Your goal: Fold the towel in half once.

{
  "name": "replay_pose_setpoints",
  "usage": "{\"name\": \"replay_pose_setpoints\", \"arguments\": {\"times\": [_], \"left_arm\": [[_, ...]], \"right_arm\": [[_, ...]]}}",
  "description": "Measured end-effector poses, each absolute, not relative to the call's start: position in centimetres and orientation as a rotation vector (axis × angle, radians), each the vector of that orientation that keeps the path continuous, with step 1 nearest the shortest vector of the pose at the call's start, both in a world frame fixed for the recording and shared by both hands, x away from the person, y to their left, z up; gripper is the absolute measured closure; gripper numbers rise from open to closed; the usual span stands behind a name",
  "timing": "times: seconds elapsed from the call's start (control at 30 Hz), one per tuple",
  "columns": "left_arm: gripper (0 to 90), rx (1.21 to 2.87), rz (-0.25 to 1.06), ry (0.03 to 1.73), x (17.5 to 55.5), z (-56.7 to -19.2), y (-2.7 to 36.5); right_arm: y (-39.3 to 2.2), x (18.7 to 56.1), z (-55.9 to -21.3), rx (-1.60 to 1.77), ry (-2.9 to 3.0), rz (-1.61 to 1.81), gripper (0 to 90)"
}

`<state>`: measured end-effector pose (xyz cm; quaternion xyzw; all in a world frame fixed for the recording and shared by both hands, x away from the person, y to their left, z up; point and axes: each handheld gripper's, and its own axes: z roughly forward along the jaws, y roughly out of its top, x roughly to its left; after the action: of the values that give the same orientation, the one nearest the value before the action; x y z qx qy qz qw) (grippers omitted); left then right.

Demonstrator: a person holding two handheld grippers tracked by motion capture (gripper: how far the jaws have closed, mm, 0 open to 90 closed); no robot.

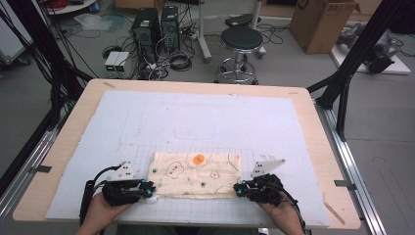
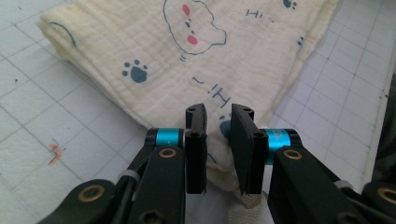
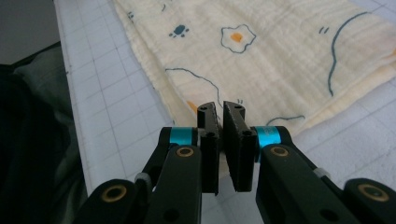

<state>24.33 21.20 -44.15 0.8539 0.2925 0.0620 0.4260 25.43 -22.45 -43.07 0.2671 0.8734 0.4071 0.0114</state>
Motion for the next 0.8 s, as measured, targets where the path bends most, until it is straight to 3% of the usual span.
{"name": "replay_pose_setpoints", "arguments": {"times": [0.2,0.4,0.8], "left_arm": [[76.8,2.133,0.16,0.733,24.3,-44.1,21.2],[86.6,2.124,0.177,0.727,24.3,-44.0,21.3],[87.4,2.053,0.159,0.716,23.4,-43.3,22.3]], "right_arm": [[-22.4,24.9,-42.3,0.812,2.699,1.31,85.4],[-22.5,24.4,-41.7,0.794,2.673,1.346,85.3],[-22.4,23.8,-42.2,0.8,2.725,1.307,85.3]]}}
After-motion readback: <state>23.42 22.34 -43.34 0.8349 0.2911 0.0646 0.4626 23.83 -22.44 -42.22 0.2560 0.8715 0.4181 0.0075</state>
